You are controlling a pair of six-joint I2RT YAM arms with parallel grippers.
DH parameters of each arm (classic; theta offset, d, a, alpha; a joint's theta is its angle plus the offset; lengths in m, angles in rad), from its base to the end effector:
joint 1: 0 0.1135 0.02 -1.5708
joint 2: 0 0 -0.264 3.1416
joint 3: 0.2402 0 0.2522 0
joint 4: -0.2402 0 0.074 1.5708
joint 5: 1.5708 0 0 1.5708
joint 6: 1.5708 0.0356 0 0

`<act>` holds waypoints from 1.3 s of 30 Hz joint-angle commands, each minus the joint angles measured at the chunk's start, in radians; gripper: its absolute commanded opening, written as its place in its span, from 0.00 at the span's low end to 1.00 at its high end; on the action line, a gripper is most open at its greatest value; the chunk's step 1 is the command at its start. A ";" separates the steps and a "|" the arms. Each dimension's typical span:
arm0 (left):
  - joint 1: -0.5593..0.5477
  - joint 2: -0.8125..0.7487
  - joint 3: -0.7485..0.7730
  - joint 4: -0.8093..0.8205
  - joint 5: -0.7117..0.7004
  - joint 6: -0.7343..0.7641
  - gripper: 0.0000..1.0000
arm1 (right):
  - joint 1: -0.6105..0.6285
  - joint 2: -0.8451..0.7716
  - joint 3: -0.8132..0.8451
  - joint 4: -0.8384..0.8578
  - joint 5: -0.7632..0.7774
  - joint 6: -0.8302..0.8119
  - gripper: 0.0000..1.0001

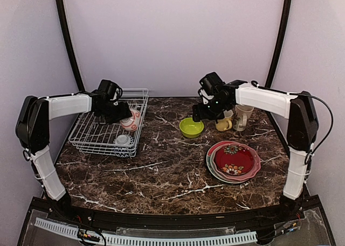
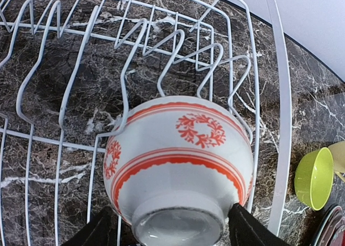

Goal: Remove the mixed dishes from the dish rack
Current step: Grab the bowl from the dish rack.

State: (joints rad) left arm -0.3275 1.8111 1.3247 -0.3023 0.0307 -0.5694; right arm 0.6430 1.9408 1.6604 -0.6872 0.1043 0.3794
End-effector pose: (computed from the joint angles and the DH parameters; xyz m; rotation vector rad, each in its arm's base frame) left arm 0.3828 -0.1312 0.2307 -0.2755 2.3935 -0.4640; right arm 0.3460 0.2546 0.2594 -0.2944 2.5361 0.2723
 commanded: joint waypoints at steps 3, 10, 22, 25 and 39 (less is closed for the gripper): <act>0.001 0.025 -0.003 0.004 0.003 0.022 0.63 | 0.015 -0.048 -0.024 0.012 0.006 -0.004 0.83; 0.001 0.043 0.001 0.011 0.022 0.030 0.60 | 0.021 -0.087 -0.079 0.050 -0.007 0.022 0.83; 0.009 0.051 0.007 0.025 0.023 0.062 0.70 | 0.034 -0.080 -0.056 0.043 -0.006 0.017 0.84; 0.020 0.048 0.034 0.019 0.038 0.096 0.74 | 0.038 -0.085 -0.073 0.049 -0.006 0.025 0.84; 0.088 0.025 0.010 0.131 0.181 0.158 0.76 | 0.044 -0.071 -0.070 0.058 -0.020 0.019 0.84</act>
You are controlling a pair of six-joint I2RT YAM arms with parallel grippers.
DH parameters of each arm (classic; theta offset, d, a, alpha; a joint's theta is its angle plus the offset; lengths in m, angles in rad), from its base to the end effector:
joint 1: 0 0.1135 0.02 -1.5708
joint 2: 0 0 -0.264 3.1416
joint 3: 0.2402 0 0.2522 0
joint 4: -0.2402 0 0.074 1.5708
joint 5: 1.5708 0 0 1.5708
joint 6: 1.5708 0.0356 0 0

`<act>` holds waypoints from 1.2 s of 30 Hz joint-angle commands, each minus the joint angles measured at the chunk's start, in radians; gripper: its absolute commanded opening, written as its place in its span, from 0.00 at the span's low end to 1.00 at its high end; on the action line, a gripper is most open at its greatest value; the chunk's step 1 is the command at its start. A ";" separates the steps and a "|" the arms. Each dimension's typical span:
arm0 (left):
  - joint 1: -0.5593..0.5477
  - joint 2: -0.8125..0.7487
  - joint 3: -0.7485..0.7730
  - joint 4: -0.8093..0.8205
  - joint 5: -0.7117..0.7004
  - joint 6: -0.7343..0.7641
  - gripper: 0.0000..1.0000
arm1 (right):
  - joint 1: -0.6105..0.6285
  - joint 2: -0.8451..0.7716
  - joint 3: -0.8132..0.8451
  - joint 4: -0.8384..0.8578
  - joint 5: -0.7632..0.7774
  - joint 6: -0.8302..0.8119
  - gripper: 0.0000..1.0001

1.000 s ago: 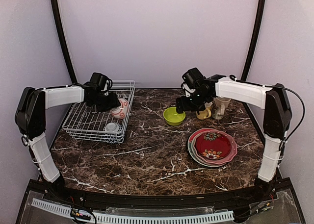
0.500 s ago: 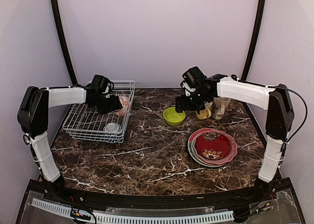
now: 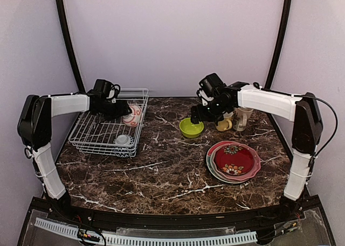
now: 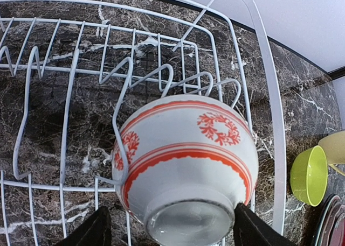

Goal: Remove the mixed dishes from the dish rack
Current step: Grab the bowl from the dish rack.

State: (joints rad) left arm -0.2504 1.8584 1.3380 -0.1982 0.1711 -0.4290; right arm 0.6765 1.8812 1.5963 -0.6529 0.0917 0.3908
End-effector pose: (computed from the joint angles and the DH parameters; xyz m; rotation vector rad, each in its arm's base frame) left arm 0.4048 -0.1098 0.2251 -0.1178 2.3350 -0.5422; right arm 0.3275 0.2587 0.2654 -0.3229 2.5124 0.3219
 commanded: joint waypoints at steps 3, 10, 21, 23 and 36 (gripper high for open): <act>0.011 -0.011 -0.002 0.033 0.073 0.004 0.72 | 0.012 -0.008 -0.010 0.023 -0.011 0.011 0.84; 0.011 0.003 0.003 0.033 0.080 0.002 0.72 | 0.015 0.003 0.002 0.033 -0.026 0.013 0.84; 0.001 0.012 0.024 -0.017 0.084 -0.017 0.69 | 0.021 0.004 0.002 0.032 -0.027 0.016 0.84; -0.002 0.011 0.022 -0.009 0.086 -0.017 0.67 | 0.021 0.003 0.001 0.033 -0.025 0.016 0.84; -0.003 -0.014 0.027 -0.015 0.093 -0.002 0.40 | 0.031 -0.004 0.020 0.035 -0.031 0.017 0.85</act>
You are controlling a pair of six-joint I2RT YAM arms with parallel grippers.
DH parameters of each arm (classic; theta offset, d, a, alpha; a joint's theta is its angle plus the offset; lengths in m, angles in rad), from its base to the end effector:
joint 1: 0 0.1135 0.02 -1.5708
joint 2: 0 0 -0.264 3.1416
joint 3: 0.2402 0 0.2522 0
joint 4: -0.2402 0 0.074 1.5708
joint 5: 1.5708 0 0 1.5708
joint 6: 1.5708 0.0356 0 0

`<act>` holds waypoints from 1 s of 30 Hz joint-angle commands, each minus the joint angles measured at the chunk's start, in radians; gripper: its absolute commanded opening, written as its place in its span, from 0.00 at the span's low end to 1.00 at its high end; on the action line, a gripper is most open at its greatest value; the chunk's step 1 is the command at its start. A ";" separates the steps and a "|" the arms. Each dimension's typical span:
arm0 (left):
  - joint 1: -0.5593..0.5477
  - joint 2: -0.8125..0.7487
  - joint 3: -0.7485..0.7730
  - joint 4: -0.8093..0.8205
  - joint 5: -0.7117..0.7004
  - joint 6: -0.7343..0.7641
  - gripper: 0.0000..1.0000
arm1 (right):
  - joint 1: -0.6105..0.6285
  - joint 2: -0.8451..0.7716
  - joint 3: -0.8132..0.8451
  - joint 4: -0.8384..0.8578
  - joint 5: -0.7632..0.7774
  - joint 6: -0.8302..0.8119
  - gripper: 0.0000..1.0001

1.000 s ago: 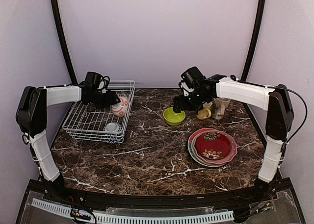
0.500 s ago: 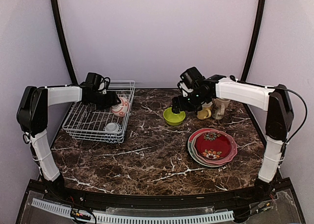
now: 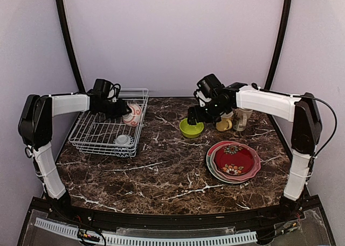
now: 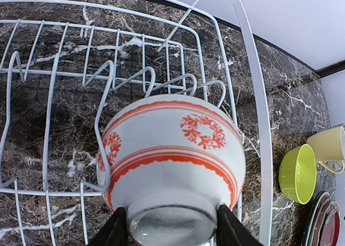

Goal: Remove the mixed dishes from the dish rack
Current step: Grab the bowl from the dish rack.

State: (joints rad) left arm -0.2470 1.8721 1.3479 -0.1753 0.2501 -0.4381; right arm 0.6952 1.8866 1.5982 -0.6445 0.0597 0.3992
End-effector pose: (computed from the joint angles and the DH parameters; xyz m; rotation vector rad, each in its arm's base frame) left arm 0.4085 -0.1121 0.2251 -0.0863 2.3252 -0.6382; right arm 0.3232 0.2668 0.2643 -0.3500 2.5177 0.3719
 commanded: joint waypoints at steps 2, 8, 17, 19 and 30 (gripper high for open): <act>-0.006 -0.043 0.013 -0.038 0.015 0.002 0.36 | 0.011 -0.018 0.016 0.029 0.003 0.010 0.86; -0.006 -0.094 0.002 -0.040 0.012 -0.006 0.31 | 0.012 -0.030 0.020 0.035 -0.002 0.017 0.86; -0.005 -0.219 -0.010 -0.036 -0.017 0.004 0.30 | 0.012 -0.037 0.034 0.067 -0.053 0.041 0.89; -0.005 -0.236 -0.010 -0.036 -0.014 0.007 0.29 | 0.012 -0.032 0.044 0.080 -0.083 0.049 0.90; -0.005 -0.256 -0.010 -0.026 0.031 -0.014 0.28 | 0.012 0.049 0.070 0.336 -0.373 0.231 0.94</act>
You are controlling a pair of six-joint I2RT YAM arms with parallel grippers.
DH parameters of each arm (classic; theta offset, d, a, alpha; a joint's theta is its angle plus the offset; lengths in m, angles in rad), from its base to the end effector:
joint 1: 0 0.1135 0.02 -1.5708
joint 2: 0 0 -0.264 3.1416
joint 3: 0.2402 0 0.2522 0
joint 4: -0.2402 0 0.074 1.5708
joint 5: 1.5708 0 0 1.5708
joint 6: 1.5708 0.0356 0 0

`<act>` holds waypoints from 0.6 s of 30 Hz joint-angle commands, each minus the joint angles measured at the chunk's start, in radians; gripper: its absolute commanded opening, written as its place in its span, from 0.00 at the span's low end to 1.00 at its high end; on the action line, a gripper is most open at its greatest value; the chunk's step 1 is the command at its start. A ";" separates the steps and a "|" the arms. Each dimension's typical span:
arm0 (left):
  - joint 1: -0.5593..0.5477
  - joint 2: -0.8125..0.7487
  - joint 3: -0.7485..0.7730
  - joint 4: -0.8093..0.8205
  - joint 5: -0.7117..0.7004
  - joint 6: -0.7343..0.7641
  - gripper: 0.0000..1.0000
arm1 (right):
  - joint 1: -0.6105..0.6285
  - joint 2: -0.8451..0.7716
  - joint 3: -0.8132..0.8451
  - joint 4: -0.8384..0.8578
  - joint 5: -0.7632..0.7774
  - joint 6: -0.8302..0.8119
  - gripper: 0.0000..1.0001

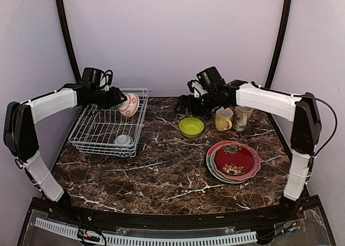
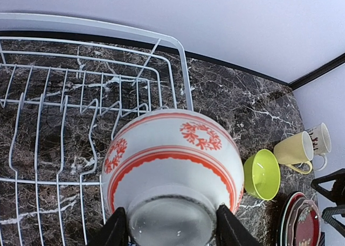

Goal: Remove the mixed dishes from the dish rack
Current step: Grab the bowl from the dish rack, then pass from the left arm to the right

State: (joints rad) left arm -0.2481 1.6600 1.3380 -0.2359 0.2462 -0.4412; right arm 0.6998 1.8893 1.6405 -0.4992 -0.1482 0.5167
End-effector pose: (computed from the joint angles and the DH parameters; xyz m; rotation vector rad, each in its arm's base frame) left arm 0.3730 -0.1034 0.2984 -0.0612 2.1827 -0.6620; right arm 0.3293 0.2841 0.2878 -0.3018 2.4229 0.7571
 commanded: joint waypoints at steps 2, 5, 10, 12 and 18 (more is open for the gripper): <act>-0.003 -0.045 0.000 0.036 0.042 -0.015 0.27 | 0.008 0.078 0.025 0.299 -0.232 0.172 0.95; -0.003 -0.051 -0.002 0.041 0.054 -0.023 0.26 | 0.007 0.147 0.051 0.454 -0.317 0.252 0.95; -0.004 -0.061 -0.011 0.059 0.081 -0.045 0.25 | 0.009 0.271 0.134 0.644 -0.424 0.349 0.95; -0.005 -0.063 -0.013 0.067 0.102 -0.059 0.25 | 0.011 0.317 0.180 0.697 -0.465 0.378 0.95; -0.009 -0.067 -0.021 0.093 0.161 -0.098 0.22 | 0.013 0.441 0.276 0.839 -0.583 0.436 0.92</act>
State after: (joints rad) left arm -0.2508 1.6558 1.3273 -0.2146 0.3382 -0.5068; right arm 0.7025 2.2757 1.8374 0.1661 -0.6117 0.8879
